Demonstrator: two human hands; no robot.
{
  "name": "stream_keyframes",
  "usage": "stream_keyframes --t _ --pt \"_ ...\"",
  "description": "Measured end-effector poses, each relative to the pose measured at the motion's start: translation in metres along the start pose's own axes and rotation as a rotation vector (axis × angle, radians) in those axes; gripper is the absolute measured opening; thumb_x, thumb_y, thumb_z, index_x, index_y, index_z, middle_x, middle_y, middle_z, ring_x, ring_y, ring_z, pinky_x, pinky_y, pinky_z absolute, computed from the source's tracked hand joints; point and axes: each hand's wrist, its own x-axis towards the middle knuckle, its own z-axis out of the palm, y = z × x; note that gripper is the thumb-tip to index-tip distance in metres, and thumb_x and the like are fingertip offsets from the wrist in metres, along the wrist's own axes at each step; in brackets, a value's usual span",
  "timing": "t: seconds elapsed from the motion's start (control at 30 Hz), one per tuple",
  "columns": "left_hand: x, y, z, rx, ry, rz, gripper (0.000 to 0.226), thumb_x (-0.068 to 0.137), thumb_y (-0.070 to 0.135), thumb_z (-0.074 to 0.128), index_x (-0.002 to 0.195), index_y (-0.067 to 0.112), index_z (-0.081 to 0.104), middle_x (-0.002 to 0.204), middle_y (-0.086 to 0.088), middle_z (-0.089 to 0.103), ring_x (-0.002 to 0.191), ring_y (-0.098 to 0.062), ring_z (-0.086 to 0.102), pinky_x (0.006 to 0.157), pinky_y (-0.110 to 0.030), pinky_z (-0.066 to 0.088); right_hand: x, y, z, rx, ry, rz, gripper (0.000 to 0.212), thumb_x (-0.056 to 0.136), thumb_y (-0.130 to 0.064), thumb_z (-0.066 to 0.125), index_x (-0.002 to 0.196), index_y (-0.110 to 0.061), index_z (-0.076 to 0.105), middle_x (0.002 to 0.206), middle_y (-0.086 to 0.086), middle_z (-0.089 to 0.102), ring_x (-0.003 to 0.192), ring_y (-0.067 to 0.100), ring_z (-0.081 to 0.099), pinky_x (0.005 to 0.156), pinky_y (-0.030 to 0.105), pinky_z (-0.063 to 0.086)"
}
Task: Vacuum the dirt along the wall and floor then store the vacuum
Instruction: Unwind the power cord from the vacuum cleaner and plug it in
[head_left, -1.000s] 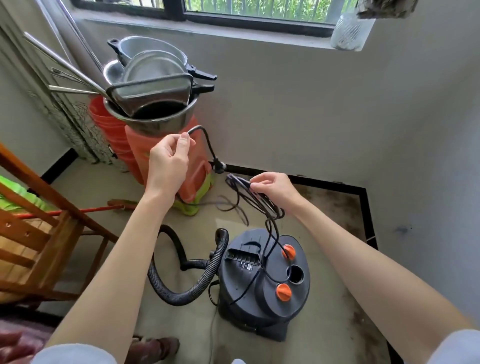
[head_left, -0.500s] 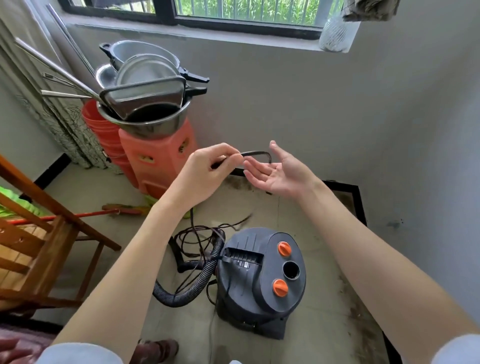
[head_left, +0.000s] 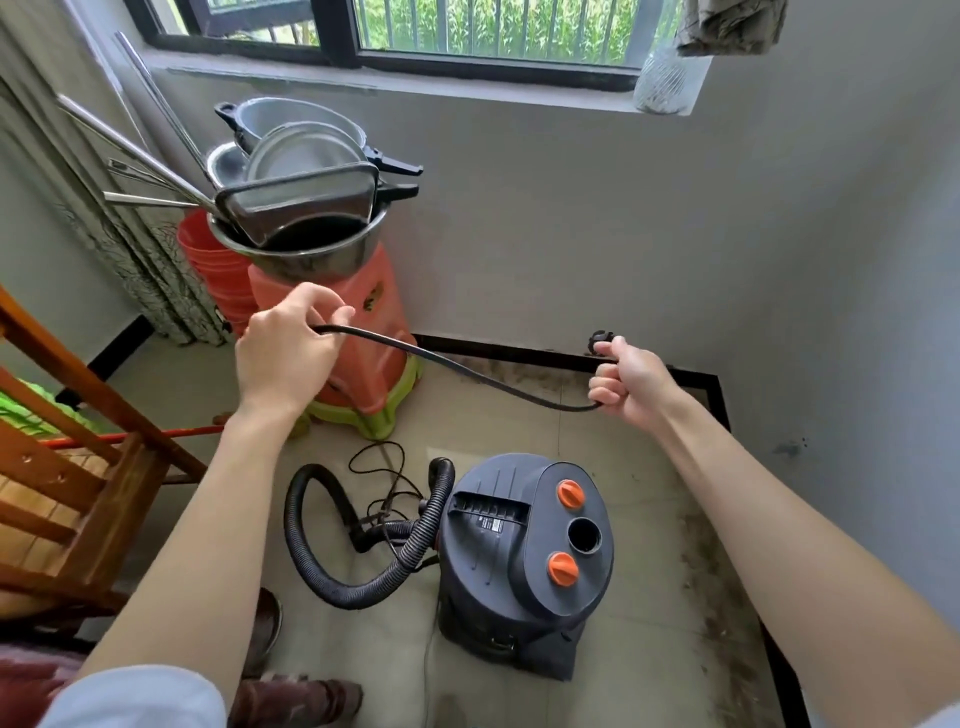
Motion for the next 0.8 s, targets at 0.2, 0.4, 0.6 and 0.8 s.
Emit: stream_keyframes --t 0.2,0.4,0.6,0.8 --pt "0.003 -0.013 0.016 0.006 -0.276 -0.297 0.058 0.087 0.067 0.037 0.113 0.017 0.053 0.112 -0.01 0.057 0.11 -0.035 0.053 0.093 -0.044 0.042 -0.008 0.013 -0.022 -0.276 -0.087 -0.068 0.03 0.106 -0.012 0.026 0.095 -0.008 0.053 0.048 -0.007 0.022 0.033 0.003 0.019 0.034 0.016 0.018" --pt "-0.008 -0.036 0.025 0.163 -0.175 -0.438 0.053 0.09 0.06 0.041 0.105 0.012 0.057 0.112 -0.021 0.059 0.107 -0.042 0.053 0.086 -0.044 0.043 -0.01 0.014 -0.04 -0.309 0.031 -0.185 0.025 0.102 -0.008 0.031 0.093 -0.004 0.054 0.044 -0.009 0.027 0.032 0.003 0.02 0.033 0.017 0.019" --pt "-0.01 -0.052 0.021 -0.171 -0.133 -0.451 0.021 0.087 0.035 0.063 0.087 0.015 0.069 0.087 -0.01 0.07 0.095 -0.029 0.064 0.085 -0.032 0.047 -0.012 0.028 -0.055 -0.327 -0.002 -0.176 0.025 0.107 -0.02 0.029 0.104 -0.017 0.054 0.041 -0.01 0.022 0.032 0.004 0.015 0.036 0.015 0.016" --pt "-0.013 -0.029 0.023 -0.908 -0.208 -0.604 0.026 0.091 -0.003 0.044 0.095 0.011 0.065 0.088 -0.009 0.067 0.086 -0.018 0.065 0.074 -0.022 0.051 -0.022 0.039 -0.027 -0.288 -0.159 -0.118 0.029 0.099 0.003 0.028 0.091 -0.005 0.054 0.063 0.002 0.04 0.042 0.006 0.03 0.046 0.02 0.023"
